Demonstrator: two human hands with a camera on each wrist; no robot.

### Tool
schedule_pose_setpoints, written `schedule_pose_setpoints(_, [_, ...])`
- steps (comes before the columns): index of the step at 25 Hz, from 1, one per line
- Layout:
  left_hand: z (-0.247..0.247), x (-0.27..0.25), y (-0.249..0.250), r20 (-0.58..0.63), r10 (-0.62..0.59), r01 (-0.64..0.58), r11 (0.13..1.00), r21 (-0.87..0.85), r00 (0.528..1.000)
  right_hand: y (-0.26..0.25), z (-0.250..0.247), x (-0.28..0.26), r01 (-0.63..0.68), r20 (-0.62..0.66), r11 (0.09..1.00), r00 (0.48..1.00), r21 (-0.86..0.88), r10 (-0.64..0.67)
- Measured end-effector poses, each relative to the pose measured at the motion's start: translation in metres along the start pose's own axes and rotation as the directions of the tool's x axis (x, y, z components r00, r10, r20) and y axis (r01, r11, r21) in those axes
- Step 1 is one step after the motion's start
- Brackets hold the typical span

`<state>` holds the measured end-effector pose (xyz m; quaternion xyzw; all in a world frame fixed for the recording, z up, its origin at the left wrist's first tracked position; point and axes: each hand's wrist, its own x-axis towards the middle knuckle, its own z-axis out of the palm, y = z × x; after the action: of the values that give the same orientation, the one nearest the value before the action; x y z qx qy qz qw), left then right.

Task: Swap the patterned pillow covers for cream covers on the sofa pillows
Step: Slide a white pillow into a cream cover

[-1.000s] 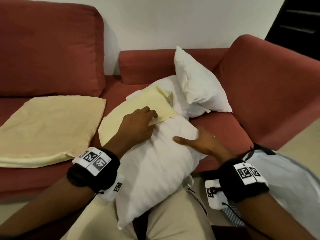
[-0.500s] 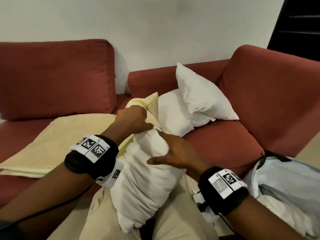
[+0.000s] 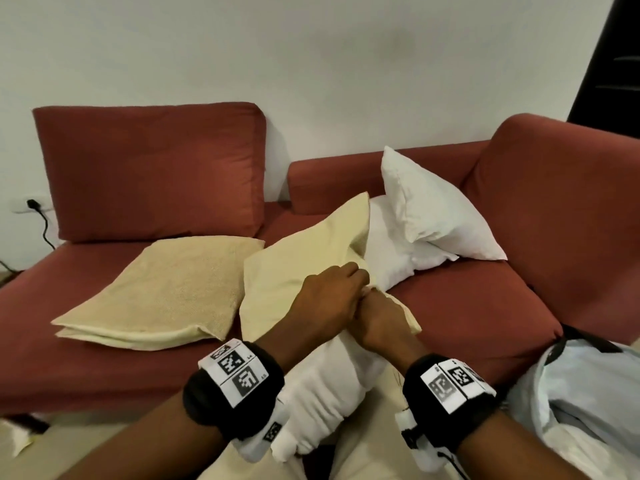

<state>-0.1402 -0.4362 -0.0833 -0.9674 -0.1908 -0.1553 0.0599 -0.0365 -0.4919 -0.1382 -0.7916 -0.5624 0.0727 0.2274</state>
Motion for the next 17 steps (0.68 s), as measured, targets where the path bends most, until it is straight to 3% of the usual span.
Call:
schedule_pose_setpoints(2, [0.020,-0.005,-0.014,-0.013,-0.022,0.022,0.999,0.044,1.000,0.019,-0.003,-0.002,-0.062,-0.158,0.972,0.982,0.227,0.100])
schedule_pose_setpoints(4, [0.040,-0.021,-0.042,0.047,-0.200,0.196,0.977,0.078,0.979,0.039,-0.006,0.008,-0.081,-0.252,0.910,0.948,0.406,0.196])
schedule_pose_setpoints(7, [0.059,-0.053,-0.085,0.033,-0.490,0.490,0.872,-0.001,0.871,0.054,-0.014,0.018,-0.002,-0.333,0.747,0.894,0.665,0.299])
schedule_pose_setpoints(10, [0.068,-0.062,-0.104,0.072,-0.634,0.637,0.755,-0.156,0.770,0.055,-0.018,0.018,0.026,-0.351,0.622,0.844,0.783,0.406])
schedule_pose_setpoints(11, [0.079,-0.062,-0.112,0.110,-0.688,0.690,0.681,-0.246,0.717,0.053,-0.019,0.017,0.032,-0.348,0.589,0.833,0.807,0.431])
schedule_pose_setpoints(12, [0.086,-0.063,-0.116,0.220,-0.745,0.761,0.533,-0.370,0.629,0.053,-0.017,0.018,0.031,-0.348,0.565,0.815,0.825,0.464])
schedule_pose_setpoints(14, [0.103,-0.066,-0.122,0.536,-0.713,0.790,0.041,-0.612,0.452,0.055,-0.015,0.018,0.033,-0.347,0.506,0.765,0.862,0.542])
schedule_pose_setpoints(15, [0.107,-0.068,-0.123,0.651,-0.628,0.775,-0.118,-0.621,0.426,0.055,-0.015,0.018,0.039,-0.341,0.476,0.750,0.878,0.567])
schedule_pose_setpoints(17, [0.106,-0.070,-0.122,0.685,-0.549,0.750,-0.149,-0.644,0.479,0.056,-0.014,0.016,0.007,-0.312,0.466,0.752,0.885,0.581])
